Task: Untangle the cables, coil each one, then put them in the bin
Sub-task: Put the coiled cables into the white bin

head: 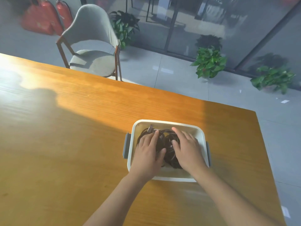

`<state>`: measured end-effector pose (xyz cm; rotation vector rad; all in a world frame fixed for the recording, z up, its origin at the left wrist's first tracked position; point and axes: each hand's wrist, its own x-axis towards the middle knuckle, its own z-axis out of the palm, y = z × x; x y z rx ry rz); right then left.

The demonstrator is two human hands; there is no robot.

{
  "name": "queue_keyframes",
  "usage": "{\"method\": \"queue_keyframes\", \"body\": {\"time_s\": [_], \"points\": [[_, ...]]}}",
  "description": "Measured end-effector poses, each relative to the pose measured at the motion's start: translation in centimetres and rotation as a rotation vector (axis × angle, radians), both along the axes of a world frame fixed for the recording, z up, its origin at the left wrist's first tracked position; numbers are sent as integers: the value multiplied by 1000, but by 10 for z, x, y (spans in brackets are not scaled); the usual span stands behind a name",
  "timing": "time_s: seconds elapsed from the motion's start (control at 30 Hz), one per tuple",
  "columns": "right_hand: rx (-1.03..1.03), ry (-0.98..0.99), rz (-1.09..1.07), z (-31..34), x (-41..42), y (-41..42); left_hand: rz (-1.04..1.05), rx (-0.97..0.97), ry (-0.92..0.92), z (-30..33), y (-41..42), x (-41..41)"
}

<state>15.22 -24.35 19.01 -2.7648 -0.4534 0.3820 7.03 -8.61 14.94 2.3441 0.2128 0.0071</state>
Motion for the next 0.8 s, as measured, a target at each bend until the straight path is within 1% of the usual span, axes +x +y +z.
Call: {"method": "queue_keyframes", "body": {"time_s": [0.07, 0.13, 0.3, 0.37, 0.43, 0.5, 0.57, 0.63, 0.8], "points": [[-77, 2, 22, -9, 2, -4, -30, 90, 2, -1, -3, -1], [-172, -27, 67, -13, 3, -7, -39, 137, 8, 0, -5, -2], [-220, -1, 103, -14, 11, -7, -55, 142, 33, 5, -4, -1], [-181, 29, 91, -10, 12, -7, -63, 150, 29, 7, -2, -4], [-93, 49, 59, -1, 9, -4, -56, 176, 13, 11, 2, -10], [-4, 17, 65, 12, 5, 5, -54, 192, -24, 18, 9, -19], [46, -52, 137, 26, -3, 22, -36, 225, -73, 28, 19, -34], [101, -91, 242, 39, -15, 46, 27, 265, -97, 38, 34, -52], [116, -74, 460, 45, -52, 119, 227, 277, -108, 42, 89, -102]]}}
